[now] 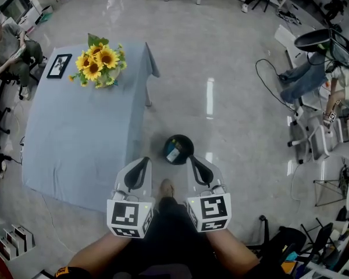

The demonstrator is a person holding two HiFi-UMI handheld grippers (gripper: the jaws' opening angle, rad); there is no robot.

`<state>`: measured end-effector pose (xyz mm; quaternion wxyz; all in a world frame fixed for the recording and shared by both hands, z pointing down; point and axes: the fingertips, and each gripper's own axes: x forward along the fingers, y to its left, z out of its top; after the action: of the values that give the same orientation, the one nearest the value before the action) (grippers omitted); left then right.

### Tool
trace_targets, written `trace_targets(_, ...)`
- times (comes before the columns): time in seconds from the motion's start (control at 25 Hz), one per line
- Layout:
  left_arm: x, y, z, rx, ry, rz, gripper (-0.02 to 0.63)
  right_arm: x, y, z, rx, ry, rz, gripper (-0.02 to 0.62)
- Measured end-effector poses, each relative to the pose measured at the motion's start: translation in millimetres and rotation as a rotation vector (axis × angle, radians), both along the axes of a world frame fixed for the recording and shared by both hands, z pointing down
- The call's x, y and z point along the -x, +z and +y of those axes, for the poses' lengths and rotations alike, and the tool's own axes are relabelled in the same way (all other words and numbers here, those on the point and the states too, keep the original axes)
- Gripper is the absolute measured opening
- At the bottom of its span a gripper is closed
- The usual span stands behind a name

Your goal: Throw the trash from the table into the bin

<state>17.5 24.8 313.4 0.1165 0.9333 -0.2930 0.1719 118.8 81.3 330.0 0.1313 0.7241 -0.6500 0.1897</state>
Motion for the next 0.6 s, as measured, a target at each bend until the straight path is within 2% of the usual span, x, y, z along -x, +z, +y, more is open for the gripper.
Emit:
trace_targets(0.2, 22.5, -17.4, 3.2, -0.019, 0.045, 0.026, 0.008, 13.8, -20.0, 6.0, -0.02, 0.06, 0.023, -0.002)
trace_targets(0.6, 74.3, -42.3, 9.5, -0.046, 0.143, 0.087, 0.008, 81.4, -44.1, 16.1, -0.05, 0.141, 0.043, -0.002)
